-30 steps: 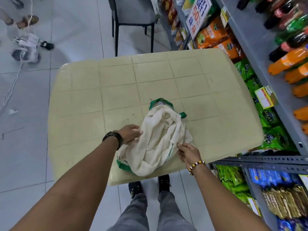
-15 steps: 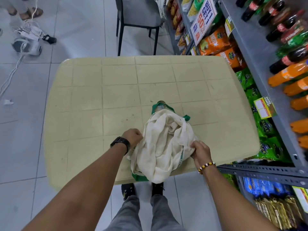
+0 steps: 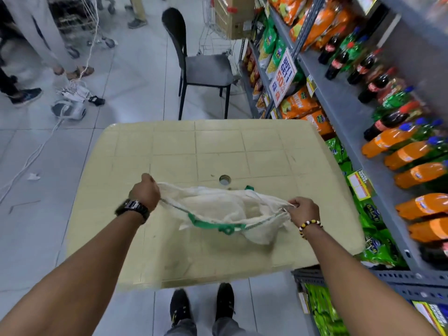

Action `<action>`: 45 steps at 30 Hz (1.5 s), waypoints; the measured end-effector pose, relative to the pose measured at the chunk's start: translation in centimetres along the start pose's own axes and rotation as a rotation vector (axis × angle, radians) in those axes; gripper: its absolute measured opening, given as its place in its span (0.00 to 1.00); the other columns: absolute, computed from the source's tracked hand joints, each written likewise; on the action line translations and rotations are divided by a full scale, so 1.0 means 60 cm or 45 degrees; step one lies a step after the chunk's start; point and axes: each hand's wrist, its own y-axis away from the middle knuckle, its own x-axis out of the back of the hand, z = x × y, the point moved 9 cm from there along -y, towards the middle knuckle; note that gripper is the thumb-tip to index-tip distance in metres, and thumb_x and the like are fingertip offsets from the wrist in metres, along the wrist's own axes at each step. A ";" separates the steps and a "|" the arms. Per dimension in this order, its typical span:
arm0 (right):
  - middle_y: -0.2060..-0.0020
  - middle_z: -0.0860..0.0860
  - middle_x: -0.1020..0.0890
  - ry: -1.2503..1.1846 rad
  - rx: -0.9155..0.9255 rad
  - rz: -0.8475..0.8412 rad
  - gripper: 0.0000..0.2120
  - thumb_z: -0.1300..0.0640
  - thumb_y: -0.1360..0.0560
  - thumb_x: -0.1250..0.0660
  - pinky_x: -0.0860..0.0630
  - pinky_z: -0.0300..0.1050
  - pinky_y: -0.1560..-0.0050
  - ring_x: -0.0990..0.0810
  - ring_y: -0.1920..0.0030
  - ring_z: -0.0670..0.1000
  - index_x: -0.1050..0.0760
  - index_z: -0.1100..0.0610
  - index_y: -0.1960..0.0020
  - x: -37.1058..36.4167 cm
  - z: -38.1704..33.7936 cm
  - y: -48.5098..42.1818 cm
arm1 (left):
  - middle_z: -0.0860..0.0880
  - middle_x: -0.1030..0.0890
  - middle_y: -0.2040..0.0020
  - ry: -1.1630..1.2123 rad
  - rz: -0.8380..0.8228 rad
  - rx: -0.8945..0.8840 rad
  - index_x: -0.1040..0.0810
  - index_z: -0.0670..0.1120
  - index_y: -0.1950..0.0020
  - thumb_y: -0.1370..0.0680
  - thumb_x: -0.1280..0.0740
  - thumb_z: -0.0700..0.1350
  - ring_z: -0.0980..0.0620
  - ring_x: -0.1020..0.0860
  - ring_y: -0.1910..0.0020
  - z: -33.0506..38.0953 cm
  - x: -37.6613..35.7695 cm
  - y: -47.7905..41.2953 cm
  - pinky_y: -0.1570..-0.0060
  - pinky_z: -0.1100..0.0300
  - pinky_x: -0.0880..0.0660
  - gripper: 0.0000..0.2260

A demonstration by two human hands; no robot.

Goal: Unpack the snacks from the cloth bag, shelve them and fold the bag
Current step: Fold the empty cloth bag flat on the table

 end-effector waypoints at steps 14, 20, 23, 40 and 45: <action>0.59 0.64 0.17 0.414 0.379 0.345 0.08 0.64 0.29 0.35 0.19 0.56 0.58 0.20 0.56 0.65 0.17 0.64 0.56 0.335 -0.299 -0.186 | 0.32 0.19 0.46 -0.742 0.397 -0.334 0.20 0.36 0.50 0.24 0.39 0.36 0.33 0.19 0.49 0.219 0.372 -0.046 0.49 0.45 0.21 0.09; 0.66 0.60 0.17 0.428 0.278 0.203 0.07 0.63 0.29 0.34 0.17 0.52 0.61 0.18 0.64 0.60 0.20 0.61 0.64 0.326 -0.288 -0.190 | 0.42 0.15 0.50 -0.470 0.461 -0.385 0.19 0.45 0.64 0.26 0.37 0.43 0.39 0.20 0.59 0.255 0.442 -0.020 0.59 0.54 0.23 0.10; 0.63 0.61 0.17 0.474 0.264 0.179 0.05 0.65 0.30 0.34 0.21 0.49 0.62 0.19 0.60 0.62 0.23 0.60 0.64 0.268 -0.218 -0.165 | 0.44 0.16 0.65 -0.417 0.328 -0.341 0.19 0.44 0.65 0.27 0.35 0.42 0.42 0.20 0.63 0.214 0.379 0.007 0.64 0.57 0.26 0.09; 0.43 0.59 0.23 0.687 0.031 -0.390 0.10 0.57 0.26 0.34 0.21 0.51 0.47 0.20 0.47 0.61 0.20 0.58 0.46 -0.090 0.120 -0.023 | 0.48 0.17 0.52 -0.503 -0.465 -0.093 0.20 0.52 0.54 0.25 0.32 0.44 0.47 0.24 0.57 -0.069 -0.110 0.114 0.62 0.59 0.31 0.03; 0.47 0.56 0.19 0.542 0.119 -0.396 0.04 0.59 0.29 0.33 0.23 0.47 0.56 0.18 0.53 0.60 0.19 0.55 0.59 -0.138 0.124 0.012 | 0.49 0.16 0.53 -0.495 -0.476 -0.055 0.18 0.53 0.54 0.24 0.31 0.46 0.48 0.24 0.59 -0.085 -0.142 0.114 0.61 0.60 0.30 0.03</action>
